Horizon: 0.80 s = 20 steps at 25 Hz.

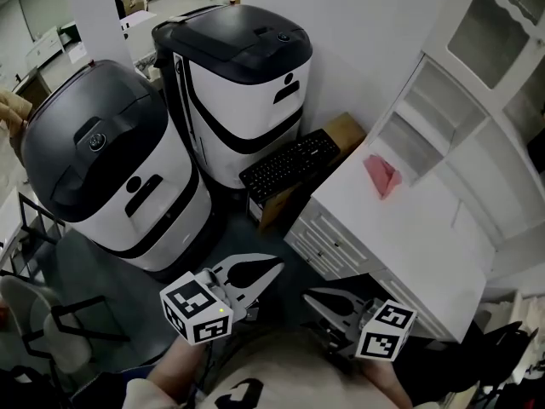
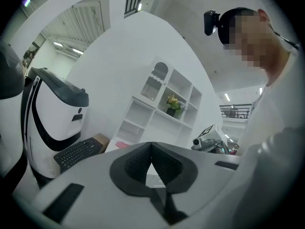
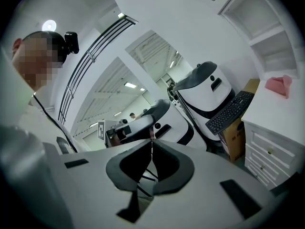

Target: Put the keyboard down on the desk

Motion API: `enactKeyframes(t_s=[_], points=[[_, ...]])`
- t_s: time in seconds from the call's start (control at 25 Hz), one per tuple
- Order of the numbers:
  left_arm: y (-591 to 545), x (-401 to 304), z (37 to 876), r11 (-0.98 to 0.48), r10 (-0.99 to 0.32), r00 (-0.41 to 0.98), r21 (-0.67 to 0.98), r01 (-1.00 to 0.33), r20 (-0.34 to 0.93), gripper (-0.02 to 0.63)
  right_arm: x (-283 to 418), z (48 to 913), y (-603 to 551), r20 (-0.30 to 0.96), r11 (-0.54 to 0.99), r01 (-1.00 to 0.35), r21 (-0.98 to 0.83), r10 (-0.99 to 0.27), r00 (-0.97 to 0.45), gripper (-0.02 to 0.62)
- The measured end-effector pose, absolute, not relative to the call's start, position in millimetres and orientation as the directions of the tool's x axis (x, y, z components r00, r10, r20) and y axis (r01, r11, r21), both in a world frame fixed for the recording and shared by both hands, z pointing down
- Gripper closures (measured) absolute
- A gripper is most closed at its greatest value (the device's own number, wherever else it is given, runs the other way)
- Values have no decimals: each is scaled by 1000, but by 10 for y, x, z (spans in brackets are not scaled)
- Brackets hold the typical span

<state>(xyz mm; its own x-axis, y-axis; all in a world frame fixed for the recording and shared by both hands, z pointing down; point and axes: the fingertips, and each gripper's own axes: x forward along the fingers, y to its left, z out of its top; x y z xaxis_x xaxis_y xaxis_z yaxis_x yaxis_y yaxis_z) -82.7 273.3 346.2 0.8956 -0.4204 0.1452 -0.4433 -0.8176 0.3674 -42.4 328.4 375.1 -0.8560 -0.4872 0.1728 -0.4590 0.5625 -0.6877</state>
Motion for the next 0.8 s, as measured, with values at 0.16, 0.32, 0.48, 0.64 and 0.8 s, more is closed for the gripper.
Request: enactKeyframes(t_s=[0.16,0.32,0.48,0.64,0.8], points=[[2612,-814,3494,-807,-434,888,372,-459,155,594,-409,3773,3142,177,569,-454,-686,-475,-862,569],[2515,-619,3507,-805,-429,888,377,-459,165,594,-302,3802,2957,158,571,-423,-704,-455,-876,569],[2414,-370,3521,-799,-433,883,374,-470,184,594,-176,3803,2714,128,590,-373,-716,-415,-901,569],[2232,-89,3524,-797,-440,867,343,-496,233,594,21,3748,2486,83,616,-323,-718,-385,-919,569],[2046,193,3444,-790,-472,846,306,-531,248,594,325,3719,2260,38,611,-284,-739,-383,-923,569]])
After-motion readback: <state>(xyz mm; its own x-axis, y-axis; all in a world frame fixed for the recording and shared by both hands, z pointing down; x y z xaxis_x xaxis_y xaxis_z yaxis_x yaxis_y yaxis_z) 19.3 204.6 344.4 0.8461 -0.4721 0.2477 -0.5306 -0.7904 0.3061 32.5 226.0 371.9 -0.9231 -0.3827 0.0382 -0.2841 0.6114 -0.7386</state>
